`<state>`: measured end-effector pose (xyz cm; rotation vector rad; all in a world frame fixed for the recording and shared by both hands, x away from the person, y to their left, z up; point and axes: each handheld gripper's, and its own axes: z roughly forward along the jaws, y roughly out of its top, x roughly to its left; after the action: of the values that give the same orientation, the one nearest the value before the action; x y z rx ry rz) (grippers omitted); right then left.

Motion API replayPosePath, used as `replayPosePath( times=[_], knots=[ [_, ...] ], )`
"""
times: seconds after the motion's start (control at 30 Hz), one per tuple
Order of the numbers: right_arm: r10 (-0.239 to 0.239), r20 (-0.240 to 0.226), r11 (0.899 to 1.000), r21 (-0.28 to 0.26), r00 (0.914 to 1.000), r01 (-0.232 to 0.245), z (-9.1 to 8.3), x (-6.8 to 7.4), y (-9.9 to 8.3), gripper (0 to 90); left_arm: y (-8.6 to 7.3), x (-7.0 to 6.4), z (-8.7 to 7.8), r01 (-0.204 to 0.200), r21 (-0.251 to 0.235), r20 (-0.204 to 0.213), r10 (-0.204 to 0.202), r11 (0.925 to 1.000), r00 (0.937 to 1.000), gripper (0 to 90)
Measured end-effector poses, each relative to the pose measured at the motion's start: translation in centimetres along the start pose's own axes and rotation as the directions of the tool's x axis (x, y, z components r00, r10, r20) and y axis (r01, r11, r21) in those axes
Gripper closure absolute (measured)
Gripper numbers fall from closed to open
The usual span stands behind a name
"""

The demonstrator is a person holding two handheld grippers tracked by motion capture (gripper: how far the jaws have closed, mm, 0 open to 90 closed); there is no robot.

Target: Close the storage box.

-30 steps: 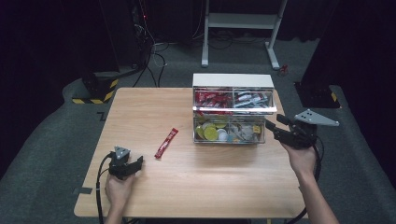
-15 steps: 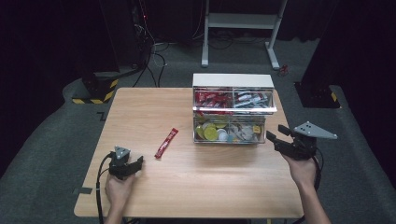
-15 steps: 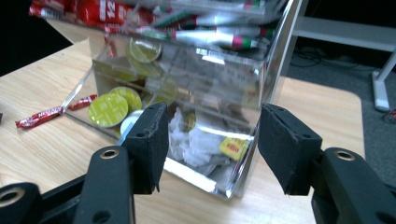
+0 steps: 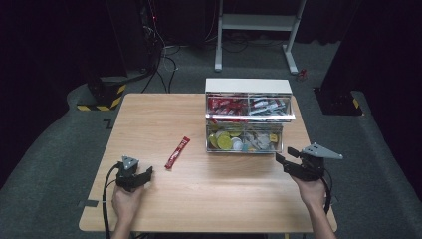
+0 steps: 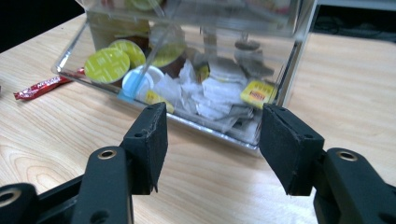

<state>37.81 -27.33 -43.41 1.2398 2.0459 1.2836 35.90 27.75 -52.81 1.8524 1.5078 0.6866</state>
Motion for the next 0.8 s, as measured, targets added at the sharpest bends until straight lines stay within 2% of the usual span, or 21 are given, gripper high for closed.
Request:
replayPosePath(
  times=[0.07,0.23,0.57,0.8],
  knots=[
    [0.014,-0.007,1.0,0.024,0.9999,-0.014,0.8,0.1,-0.9,42.2,0.0,0.0,0.0,0.0,0.0,0.0,0.0,1.0,1.0,37.1],
    [-0.007,0.004,0.999,0.052,1.0,0.007,1.8,0.4,-1.8,41.9,0.0,0.0,0.0,0.0,0.0,0.0,0.0,1.0,1.0,37.2],
    [0.017,0.004,0.994,0.109,0.9998,-0.017,3.8,0.6,-3.8,42.2,0.0,0.0,0.0,0.0,0.0,0.001,0.0,1.0,1.0,36.9],
    [0.026,0.003,0.992,0.121,0.9997,-0.026,4.7,0.9,-4.4,42.3,0.0,0.0,0.0,-0.001,0.0,0.002,0.001,1.0,1.0,36.6]
  ],
)
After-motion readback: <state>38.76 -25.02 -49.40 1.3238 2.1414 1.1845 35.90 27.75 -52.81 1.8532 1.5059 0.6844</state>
